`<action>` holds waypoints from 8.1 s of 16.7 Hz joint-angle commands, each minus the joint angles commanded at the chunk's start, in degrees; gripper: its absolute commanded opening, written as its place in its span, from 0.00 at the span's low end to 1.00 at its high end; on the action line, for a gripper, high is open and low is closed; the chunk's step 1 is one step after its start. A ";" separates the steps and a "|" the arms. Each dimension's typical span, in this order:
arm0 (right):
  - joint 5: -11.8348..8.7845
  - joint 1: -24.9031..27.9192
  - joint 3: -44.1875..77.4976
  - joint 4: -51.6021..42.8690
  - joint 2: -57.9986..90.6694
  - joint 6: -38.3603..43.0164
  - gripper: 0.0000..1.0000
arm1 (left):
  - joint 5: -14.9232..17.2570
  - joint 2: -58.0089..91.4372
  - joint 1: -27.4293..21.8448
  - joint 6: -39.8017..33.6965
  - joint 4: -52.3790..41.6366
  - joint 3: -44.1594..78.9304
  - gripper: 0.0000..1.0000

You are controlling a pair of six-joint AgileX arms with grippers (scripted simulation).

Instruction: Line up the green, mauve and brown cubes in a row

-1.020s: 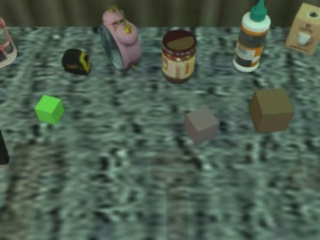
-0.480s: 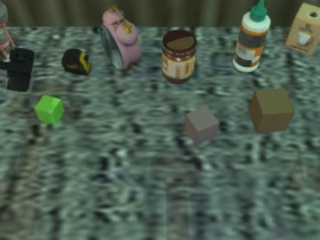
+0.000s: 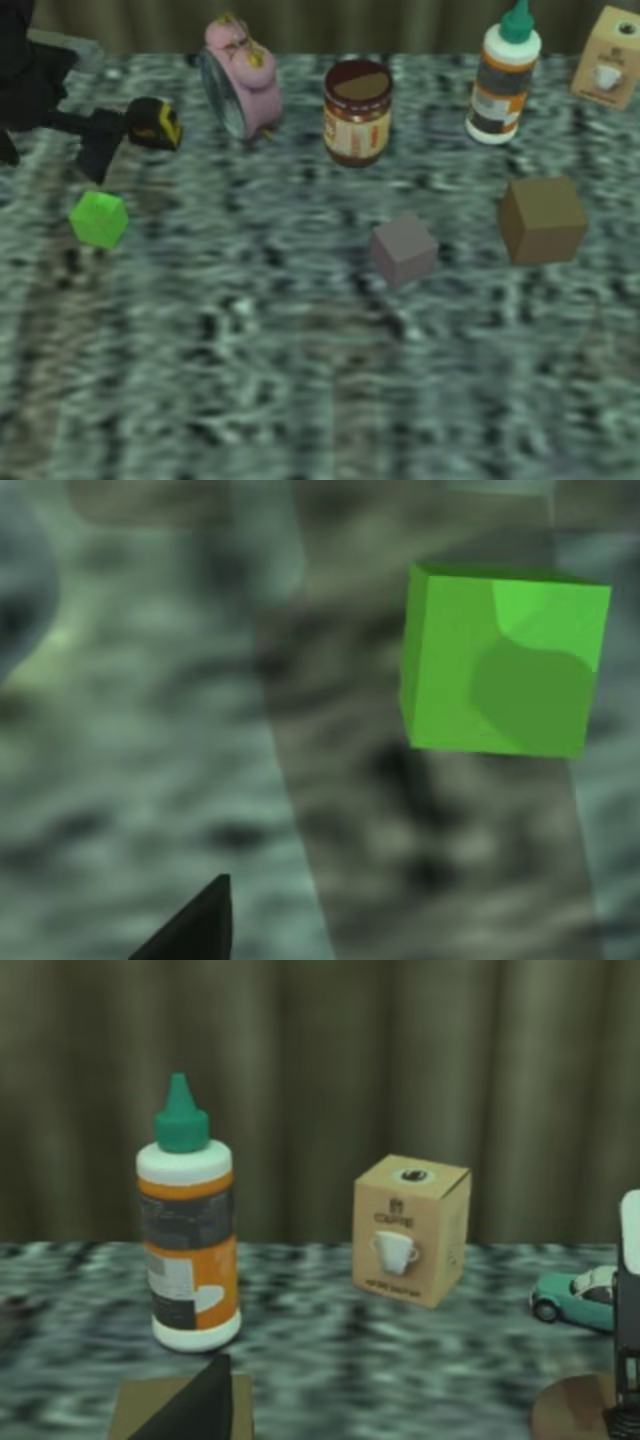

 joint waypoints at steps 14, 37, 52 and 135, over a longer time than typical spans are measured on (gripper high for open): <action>0.00 0.00 0.00 0.00 0.00 0.00 1.00 | 0.07 13.07 -0.20 1.63 -3.60 10.01 1.00; 0.00 0.00 0.00 0.00 0.00 0.00 1.00 | 0.13 18.23 -0.28 1.64 10.40 1.42 0.10; 0.00 0.00 0.00 0.00 0.00 0.00 1.00 | 0.50 14.44 0.45 1.29 2.89 6.37 0.00; 0.00 0.00 0.00 0.00 0.00 0.00 1.00 | -1.13 22.23 -47.58 -64.90 -16.03 32.76 1.00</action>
